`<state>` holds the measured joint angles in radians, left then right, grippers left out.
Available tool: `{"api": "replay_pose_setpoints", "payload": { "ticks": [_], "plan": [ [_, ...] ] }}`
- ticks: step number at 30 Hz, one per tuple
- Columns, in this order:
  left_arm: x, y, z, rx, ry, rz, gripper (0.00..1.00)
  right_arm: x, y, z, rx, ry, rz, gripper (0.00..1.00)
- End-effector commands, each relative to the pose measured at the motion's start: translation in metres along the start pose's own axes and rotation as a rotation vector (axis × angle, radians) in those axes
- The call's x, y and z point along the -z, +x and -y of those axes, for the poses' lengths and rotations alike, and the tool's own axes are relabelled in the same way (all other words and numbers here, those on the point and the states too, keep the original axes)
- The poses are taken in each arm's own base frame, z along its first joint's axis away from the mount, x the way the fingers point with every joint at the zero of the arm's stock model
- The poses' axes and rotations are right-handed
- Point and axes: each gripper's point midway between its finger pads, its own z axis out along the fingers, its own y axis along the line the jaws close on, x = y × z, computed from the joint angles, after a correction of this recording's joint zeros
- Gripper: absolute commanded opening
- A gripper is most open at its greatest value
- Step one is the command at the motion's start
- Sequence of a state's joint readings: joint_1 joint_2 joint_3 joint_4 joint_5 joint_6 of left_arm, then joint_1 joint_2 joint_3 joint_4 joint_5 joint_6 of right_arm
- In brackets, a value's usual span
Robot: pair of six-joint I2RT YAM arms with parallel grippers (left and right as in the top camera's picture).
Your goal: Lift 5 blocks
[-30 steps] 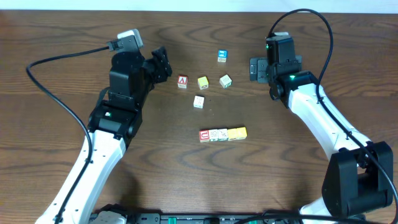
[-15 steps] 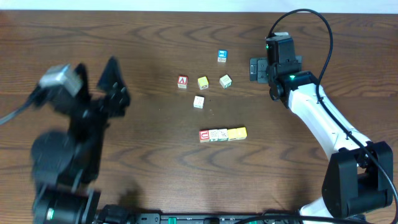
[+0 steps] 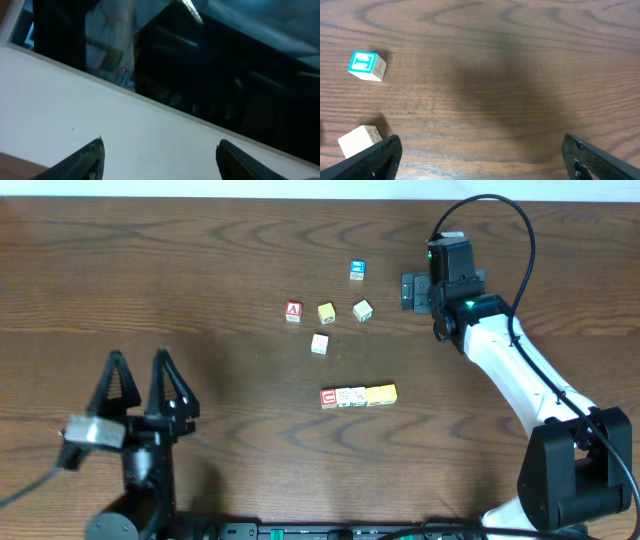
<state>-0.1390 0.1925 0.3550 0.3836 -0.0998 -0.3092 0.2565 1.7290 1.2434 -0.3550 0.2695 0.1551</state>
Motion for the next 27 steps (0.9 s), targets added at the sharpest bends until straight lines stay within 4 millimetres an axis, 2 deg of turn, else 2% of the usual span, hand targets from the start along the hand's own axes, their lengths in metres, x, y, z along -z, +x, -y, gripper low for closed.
{"api": "replay_pose_setpoints", "payload": {
  "ticks": [1, 5, 15, 22, 27],
  "plan": [
    [0.013, 0.018, -0.008, -0.014, 0.020, 0.029, 0.72, -0.002, -0.003, 0.004, 0.003, 0.019, 0.004, 0.99],
    [0.020, 0.039, -0.021, -0.025, -0.003, 0.002, 0.72, -0.002, -0.003, 0.004, 0.003, 0.019, 0.004, 0.99],
    [0.028, 0.065, -0.045, -0.054, -0.086, -0.068, 0.72, -0.002, -0.003, 0.004, 0.003, 0.019, 0.004, 0.99],
    [0.041, 0.122, -0.073, -0.078, -0.177, -0.273, 0.72, -0.002, -0.003, 0.004, 0.003, 0.019, 0.004, 0.99],
    [0.055, 0.160, -0.097, 0.030, -0.277, -0.343, 0.72, -0.002, -0.003, 0.004, 0.003, 0.019, 0.004, 0.99]
  ]
}}
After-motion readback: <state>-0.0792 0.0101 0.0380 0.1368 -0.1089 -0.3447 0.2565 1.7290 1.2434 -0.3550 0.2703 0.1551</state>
